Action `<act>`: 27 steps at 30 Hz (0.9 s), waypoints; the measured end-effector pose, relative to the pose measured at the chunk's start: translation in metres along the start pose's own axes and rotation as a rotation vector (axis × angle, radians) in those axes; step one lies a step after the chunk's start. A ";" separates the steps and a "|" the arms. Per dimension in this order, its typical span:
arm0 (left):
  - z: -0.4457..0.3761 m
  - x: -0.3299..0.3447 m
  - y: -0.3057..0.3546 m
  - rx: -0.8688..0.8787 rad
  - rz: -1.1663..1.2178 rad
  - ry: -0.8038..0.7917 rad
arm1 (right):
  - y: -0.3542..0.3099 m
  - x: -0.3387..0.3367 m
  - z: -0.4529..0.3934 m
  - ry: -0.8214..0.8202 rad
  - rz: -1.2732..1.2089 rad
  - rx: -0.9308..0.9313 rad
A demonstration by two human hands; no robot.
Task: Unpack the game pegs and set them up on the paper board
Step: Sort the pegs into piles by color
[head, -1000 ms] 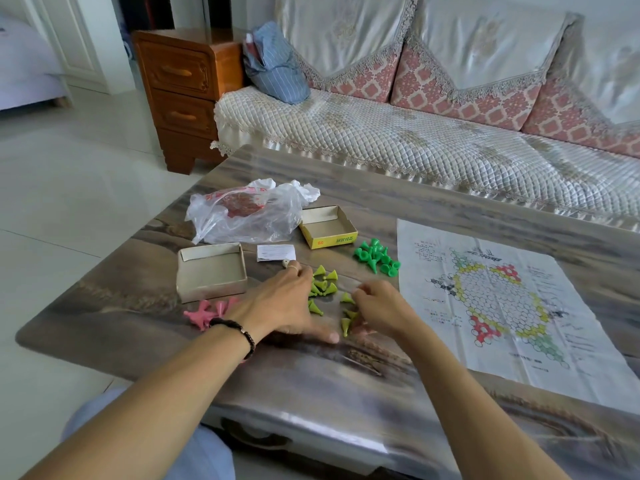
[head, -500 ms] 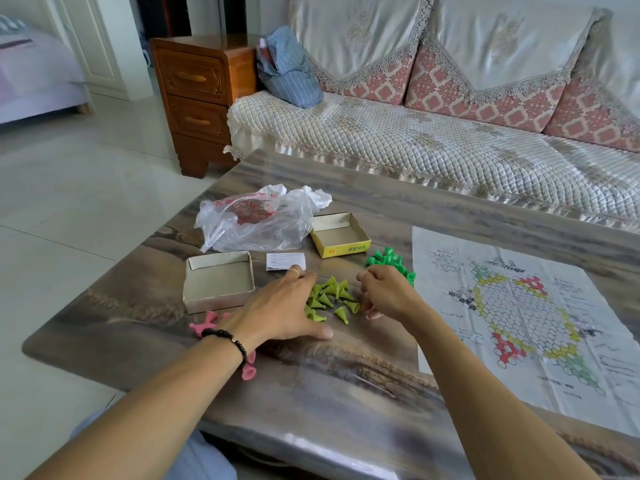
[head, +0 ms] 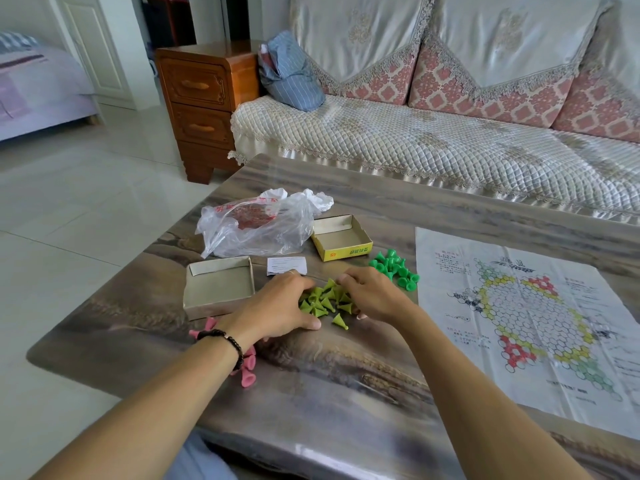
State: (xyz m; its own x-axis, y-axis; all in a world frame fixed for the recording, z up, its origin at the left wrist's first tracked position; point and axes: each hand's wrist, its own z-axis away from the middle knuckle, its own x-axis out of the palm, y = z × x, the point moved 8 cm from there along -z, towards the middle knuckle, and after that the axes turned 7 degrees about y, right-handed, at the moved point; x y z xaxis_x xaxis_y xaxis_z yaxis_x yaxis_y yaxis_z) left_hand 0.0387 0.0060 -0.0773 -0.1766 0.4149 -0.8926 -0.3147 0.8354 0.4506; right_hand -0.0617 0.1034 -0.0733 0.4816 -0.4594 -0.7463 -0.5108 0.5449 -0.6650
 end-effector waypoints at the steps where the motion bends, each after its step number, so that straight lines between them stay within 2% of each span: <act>1: 0.001 -0.001 0.000 0.000 0.001 0.002 | 0.001 -0.001 0.001 0.002 -0.020 0.009; 6: 0.012 -0.013 0.001 0.047 -0.018 0.052 | 0.004 -0.004 0.006 0.048 -0.022 0.001; 9: 0.026 -0.030 -0.001 0.066 0.000 0.121 | -0.001 -0.010 0.013 0.145 0.003 -0.039; 13: 0.057 -0.054 -0.018 0.064 0.066 0.291 | -0.023 -0.015 0.031 0.314 -0.055 -0.111; 16: 0.087 -0.062 -0.039 0.038 0.081 0.344 | -0.044 -0.005 0.054 0.360 -0.119 -0.193; 19: 0.111 -0.057 -0.062 0.030 0.044 0.295 | -0.056 0.017 0.073 0.319 -0.097 -0.238; 23: 0.124 -0.049 -0.084 -0.004 0.049 0.236 | -0.064 0.057 0.083 0.109 -0.014 -0.262; 27: 0.119 -0.043 -0.098 -0.016 0.096 0.222 | -0.071 0.076 0.082 0.056 0.164 -0.317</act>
State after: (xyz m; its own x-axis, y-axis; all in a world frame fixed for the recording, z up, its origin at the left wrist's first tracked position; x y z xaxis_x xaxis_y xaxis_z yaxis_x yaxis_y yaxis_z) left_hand 0.1877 -0.0509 -0.0845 -0.4065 0.4017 -0.8206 -0.3004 0.7895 0.5352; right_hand 0.0698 0.0875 -0.0806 0.3396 -0.4265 -0.8383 -0.7778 0.3738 -0.5053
